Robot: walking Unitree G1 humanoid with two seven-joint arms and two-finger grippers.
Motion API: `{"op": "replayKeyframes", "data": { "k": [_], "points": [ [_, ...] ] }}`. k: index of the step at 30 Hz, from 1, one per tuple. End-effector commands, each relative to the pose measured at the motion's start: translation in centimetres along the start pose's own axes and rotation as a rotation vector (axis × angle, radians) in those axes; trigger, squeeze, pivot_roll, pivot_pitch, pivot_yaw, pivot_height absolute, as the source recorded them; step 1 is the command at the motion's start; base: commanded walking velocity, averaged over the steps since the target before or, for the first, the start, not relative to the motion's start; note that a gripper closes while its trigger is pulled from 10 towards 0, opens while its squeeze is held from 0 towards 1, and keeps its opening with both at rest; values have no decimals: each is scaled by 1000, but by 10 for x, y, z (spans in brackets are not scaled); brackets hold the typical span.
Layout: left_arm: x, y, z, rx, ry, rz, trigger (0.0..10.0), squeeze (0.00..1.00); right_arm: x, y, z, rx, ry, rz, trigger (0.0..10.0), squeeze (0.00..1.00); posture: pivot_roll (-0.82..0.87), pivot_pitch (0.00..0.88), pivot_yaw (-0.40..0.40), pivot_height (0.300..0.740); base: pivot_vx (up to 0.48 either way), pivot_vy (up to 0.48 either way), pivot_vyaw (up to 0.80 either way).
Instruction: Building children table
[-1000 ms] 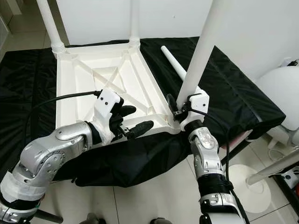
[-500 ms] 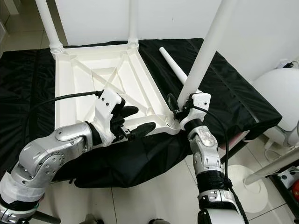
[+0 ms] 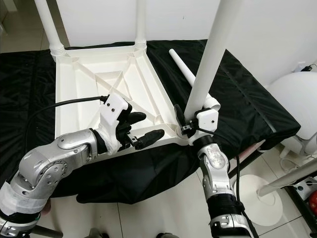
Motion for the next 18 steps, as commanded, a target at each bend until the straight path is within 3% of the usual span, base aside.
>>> {"op": "replayKeyframes", "data": {
  "k": [1, 7, 10, 12, 18],
  "points": [
    [6, -10, 1, -113, -23, -22, 10000, 0, -41, 1, 23, -23, 191, -43, 10000, 0, 39, 113, -19, 740, 0, 0, 0],
    [8, -9, 1, -113, -27, -26, 10000, 0, -45, 0, 22, -11, 219, -14, 10000, 0, 37, 112, -14, 740, 0, 0, 0],
    [9, -9, 0, -113, -31, -28, 10000, 0, -48, -7, 21, -53, 225, -93, 10000, 0, 38, 110, -17, 740, 0, 0, 0],
    [9, -9, 0, -111, -32, -29, 10000, 0, -45, -9, 24, -78, 173, -167, 10000, 0, 43, 110, -22, 740, 0, 0, 0],
    [10, -8, 1, -100, -36, -29, 10000, 0, -47, -7, 34, -115, 137, -214, 10000, 0, 44, 111, -25, 740, 0, 0, 0]
  ]
}}
Point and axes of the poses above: a point about 5 cm out from each wrist's last joint towards the gripper, its own z axis pointing back from the gripper into the wrist, its own x axis along the axis of the wrist's last joint, y = z × x, the point moved 2 cm from there along -z, pointing out of the wrist towards the gripper, and after that the axes turned 8 degrees about -z, right-handed, at the moved point
